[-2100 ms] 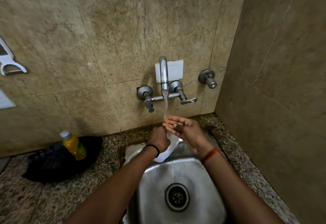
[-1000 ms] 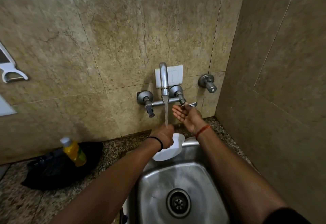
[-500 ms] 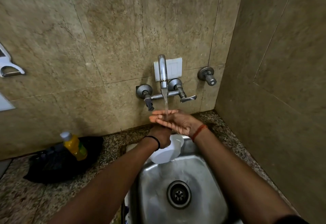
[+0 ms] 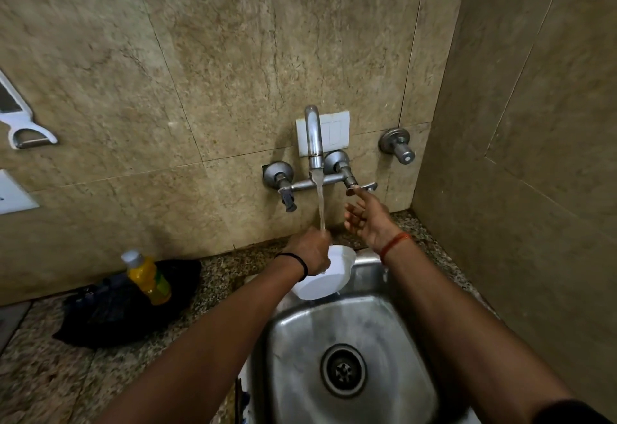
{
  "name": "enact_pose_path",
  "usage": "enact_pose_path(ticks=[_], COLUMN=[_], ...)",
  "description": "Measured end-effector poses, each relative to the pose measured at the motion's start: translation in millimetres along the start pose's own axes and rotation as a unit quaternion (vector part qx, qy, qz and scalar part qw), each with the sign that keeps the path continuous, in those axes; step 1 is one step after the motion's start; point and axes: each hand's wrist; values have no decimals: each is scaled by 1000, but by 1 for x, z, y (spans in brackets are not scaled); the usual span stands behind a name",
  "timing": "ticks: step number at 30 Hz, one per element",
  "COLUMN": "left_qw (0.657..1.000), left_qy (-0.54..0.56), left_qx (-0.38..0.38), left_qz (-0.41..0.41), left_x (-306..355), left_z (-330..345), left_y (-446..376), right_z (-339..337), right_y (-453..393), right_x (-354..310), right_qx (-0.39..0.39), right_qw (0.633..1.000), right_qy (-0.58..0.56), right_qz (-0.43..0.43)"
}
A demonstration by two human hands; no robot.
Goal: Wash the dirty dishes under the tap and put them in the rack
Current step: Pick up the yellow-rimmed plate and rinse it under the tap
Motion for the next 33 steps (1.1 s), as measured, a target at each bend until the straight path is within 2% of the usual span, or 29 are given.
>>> enact_pose_path(ticks=[4, 11, 15, 22, 26, 28, 29, 32, 33], left_qw=[999, 997, 997, 996, 991, 984, 979, 964, 963], left_qy=[22, 14, 23, 87, 136, 173, 198, 258, 260], left_qx=[-20, -45, -40, -20, 5, 15, 22, 38, 45], left_qz=[17, 58, 55, 26, -8, -30, -39, -57, -60], left_x=[6, 23, 26, 16, 9, 6, 6, 3, 2], left_z=[-9, -19, -18, -16, -14, -9, -7, -2, -1], left_y=[-13, -32, -36, -41, -36, -34, -32, -25, -21], right_z=[-3, 1, -1, -5, -1, 1, 3, 11, 14], right_y=[-9, -21, -22, -28, -36, -36, -32, -16, -9], right_x=[-11, -15, -16, -20, -18, -18, -18, -13, -12], right_qx=[-38, -22, -21, -23, 28, 94, 120, 149, 150], right_qw=[999, 998, 997, 998, 992, 954, 910, 715, 670], right_qy=[-26, 2, 4, -2, 79, 220, 319, 574, 612], right_qz=[-29, -53, -73, -53, -96, -181, -236, -370, -392])
Point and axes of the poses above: each hand's wrist, its own y-axis away from the middle knuckle, its own z-axis out of the palm, x = y × z, and after that the axes turned 11 degrees about -y, right-handed
